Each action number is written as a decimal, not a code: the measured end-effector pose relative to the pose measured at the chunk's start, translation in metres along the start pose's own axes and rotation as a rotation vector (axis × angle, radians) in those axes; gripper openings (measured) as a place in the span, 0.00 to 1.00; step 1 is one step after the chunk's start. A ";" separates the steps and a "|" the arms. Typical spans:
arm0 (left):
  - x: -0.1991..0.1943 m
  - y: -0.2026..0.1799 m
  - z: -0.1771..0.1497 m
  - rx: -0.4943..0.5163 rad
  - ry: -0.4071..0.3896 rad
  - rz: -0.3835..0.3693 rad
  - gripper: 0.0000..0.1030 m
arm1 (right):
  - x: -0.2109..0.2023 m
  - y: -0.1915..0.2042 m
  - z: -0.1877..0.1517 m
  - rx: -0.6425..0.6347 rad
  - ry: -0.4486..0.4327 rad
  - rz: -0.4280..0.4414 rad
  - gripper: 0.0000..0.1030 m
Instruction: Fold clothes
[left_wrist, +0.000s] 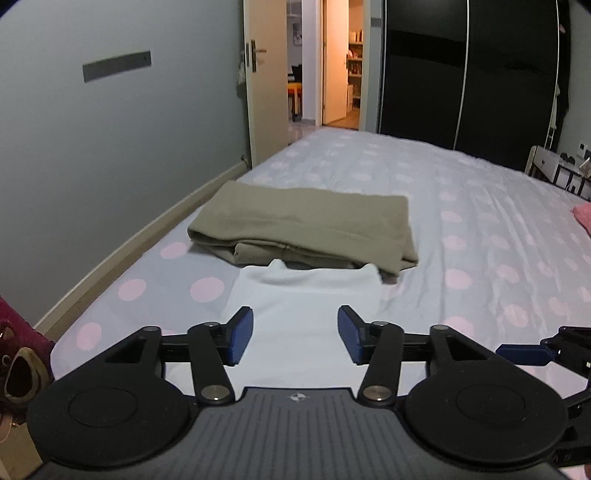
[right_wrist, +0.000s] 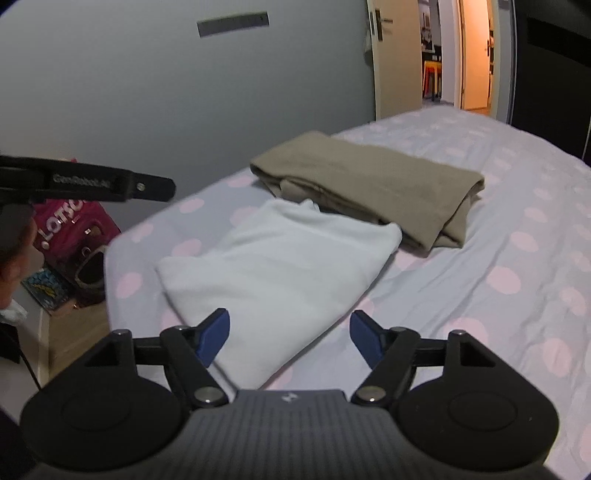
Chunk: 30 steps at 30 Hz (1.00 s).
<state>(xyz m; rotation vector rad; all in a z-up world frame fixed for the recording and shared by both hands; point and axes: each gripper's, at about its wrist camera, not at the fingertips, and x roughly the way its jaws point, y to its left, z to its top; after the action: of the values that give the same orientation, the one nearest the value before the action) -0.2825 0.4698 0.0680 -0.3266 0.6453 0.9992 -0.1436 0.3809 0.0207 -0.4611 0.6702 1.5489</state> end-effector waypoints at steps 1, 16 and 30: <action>-0.007 -0.007 -0.004 0.004 -0.006 0.004 0.53 | -0.010 0.002 -0.002 -0.002 -0.006 -0.003 0.73; -0.052 -0.083 -0.131 -0.139 0.014 0.079 0.65 | -0.101 0.011 -0.112 -0.050 -0.044 -0.126 0.79; -0.032 -0.092 -0.188 -0.140 0.129 0.086 0.65 | -0.075 0.017 -0.159 -0.008 0.031 -0.121 0.79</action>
<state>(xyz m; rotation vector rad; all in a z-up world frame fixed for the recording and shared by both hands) -0.2811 0.3008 -0.0591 -0.4931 0.7120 1.1152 -0.1696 0.2200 -0.0465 -0.5237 0.6489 1.4330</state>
